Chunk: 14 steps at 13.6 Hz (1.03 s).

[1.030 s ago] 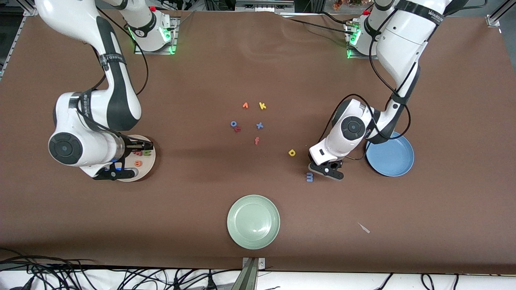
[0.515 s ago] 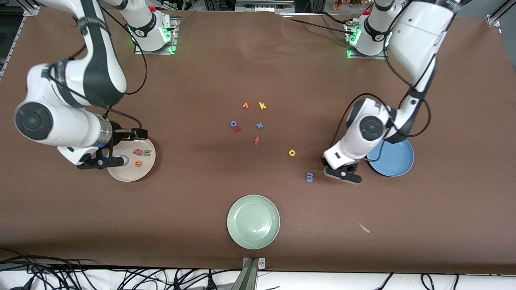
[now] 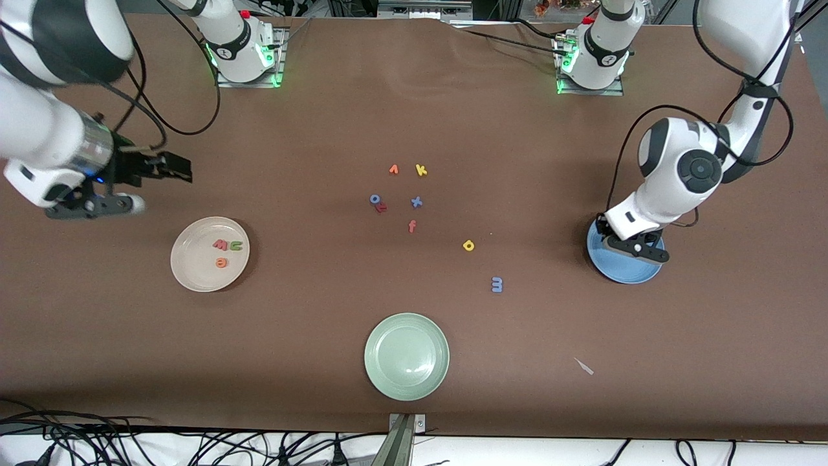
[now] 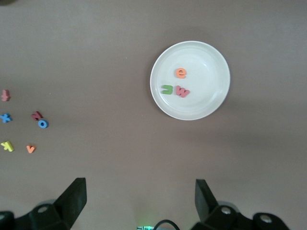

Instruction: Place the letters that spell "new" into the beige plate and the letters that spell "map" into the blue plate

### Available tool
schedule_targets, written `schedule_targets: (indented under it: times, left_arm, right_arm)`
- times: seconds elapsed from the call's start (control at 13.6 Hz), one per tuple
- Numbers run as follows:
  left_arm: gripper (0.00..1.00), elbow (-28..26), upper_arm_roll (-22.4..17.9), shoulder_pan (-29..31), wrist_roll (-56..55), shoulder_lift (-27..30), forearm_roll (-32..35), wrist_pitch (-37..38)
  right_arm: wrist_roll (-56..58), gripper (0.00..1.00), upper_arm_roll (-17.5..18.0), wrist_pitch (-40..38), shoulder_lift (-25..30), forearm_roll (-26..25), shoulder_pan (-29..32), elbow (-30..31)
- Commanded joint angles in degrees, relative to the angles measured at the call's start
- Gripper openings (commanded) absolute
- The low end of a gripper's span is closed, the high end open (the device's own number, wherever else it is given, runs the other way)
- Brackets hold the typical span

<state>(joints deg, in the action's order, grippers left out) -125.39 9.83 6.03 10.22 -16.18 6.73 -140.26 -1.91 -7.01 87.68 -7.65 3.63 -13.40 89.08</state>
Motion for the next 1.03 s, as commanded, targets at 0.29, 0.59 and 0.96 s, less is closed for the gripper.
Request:
schedule_targets:
  times: [0.29, 0.59, 0.96]
  left_arm:
    - [0.87, -0.91, 0.36, 0.22, 3.23, 0.63, 1.27, -0.63]
    - [0.87, 5.74, 0.80, -7.23, -0.45, -3.58, -5.12, -1.51]
    - [0.87, 19.99, 0.80, -15.77, -8.00, -13.95, -12.26, -1.51]
  right_arm:
    - [-0.38, 1.00, 1.30, -2.87, 5.98, -3.98, 4.52, 1.71]
    - [-0.99, 1.00, 1.30, 1.08, 6.69, -3.89, 5.93, 2.23]
    - [-0.82, 1.00, 1.21, 3.90, 6.42, -3.81, 6.11, 2.50]
